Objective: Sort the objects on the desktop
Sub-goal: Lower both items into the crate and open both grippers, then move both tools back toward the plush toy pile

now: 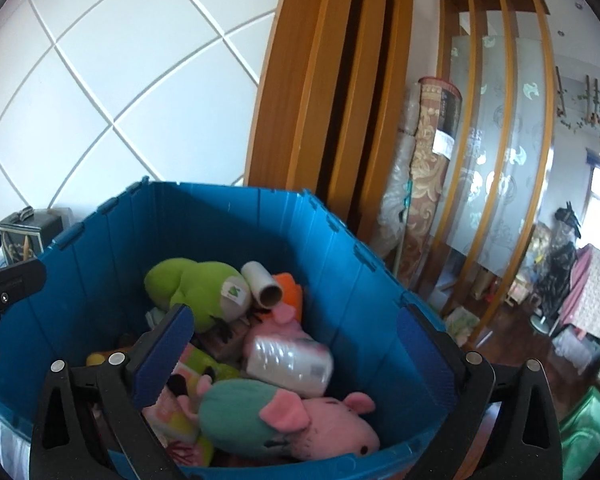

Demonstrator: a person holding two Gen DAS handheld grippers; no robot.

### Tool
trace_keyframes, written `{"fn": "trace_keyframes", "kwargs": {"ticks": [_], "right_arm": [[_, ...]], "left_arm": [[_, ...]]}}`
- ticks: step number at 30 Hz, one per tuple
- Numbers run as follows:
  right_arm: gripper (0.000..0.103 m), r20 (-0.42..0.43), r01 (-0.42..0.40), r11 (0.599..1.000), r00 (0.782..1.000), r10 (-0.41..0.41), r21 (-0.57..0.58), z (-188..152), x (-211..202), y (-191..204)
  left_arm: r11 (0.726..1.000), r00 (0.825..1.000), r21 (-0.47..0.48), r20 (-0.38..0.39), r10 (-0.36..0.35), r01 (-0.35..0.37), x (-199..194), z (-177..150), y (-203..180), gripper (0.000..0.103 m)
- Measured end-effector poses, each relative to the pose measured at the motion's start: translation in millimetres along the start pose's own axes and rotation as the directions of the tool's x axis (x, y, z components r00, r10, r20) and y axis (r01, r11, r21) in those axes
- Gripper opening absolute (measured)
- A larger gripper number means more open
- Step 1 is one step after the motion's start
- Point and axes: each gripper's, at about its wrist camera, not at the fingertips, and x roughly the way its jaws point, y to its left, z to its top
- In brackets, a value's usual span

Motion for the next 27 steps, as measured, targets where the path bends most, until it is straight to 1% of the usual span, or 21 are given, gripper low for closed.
{"fn": "trace_keyframes", "kwargs": {"ticks": [2, 3, 8, 13, 17, 20, 24, 27], "right_arm": [[0.103, 0.026, -0.013, 1.0, 1.0, 0.013, -0.003, 3, -11, 8], [0.103, 0.036, -0.022, 1.0, 0.999, 0.022, -0.005, 4, -16, 12], [0.103, 0.081, -0.093, 0.996, 0.992, 0.094, -0.008, 13, -43, 38], [0.103, 0.126, -0.185, 0.982, 0.974, 0.188, -0.037, 23, -70, 79], [0.103, 0.142, -0.269, 0.961, 0.95, 0.276, -0.069, 30, -87, 126], [0.103, 0.136, -0.347, 0.933, 0.924, 0.357, -0.091, 34, -96, 166], [0.103, 0.104, -0.428, 0.896, 0.892, 0.44, -0.117, 35, -104, 223], [0.103, 0.055, -0.483, 0.865, 0.868, 0.494, -0.137, 31, -108, 270]], "left_arm": [[1.0, 1.0, -0.013, 0.022, 0.015, -0.015, -10, -3, 10, 0.084], [0.999, 0.999, -0.022, 0.031, 0.026, -0.025, -15, -4, 16, 0.09], [0.995, 0.995, -0.069, 0.068, 0.079, -0.074, -41, -13, 53, 0.09], [0.979, 0.983, -0.129, 0.076, 0.167, -0.156, -66, -28, 105, 0.09], [0.959, 0.971, -0.181, 0.063, 0.232, -0.218, -84, -43, 155, 0.09], [0.941, 0.96, -0.212, 0.035, 0.278, -0.265, -95, -57, 194, 0.09], [0.912, 0.943, -0.253, -0.015, 0.332, -0.324, -106, -79, 251, 0.09], [0.887, 0.929, -0.278, -0.068, 0.364, -0.368, -112, -100, 296, 0.09]]}}
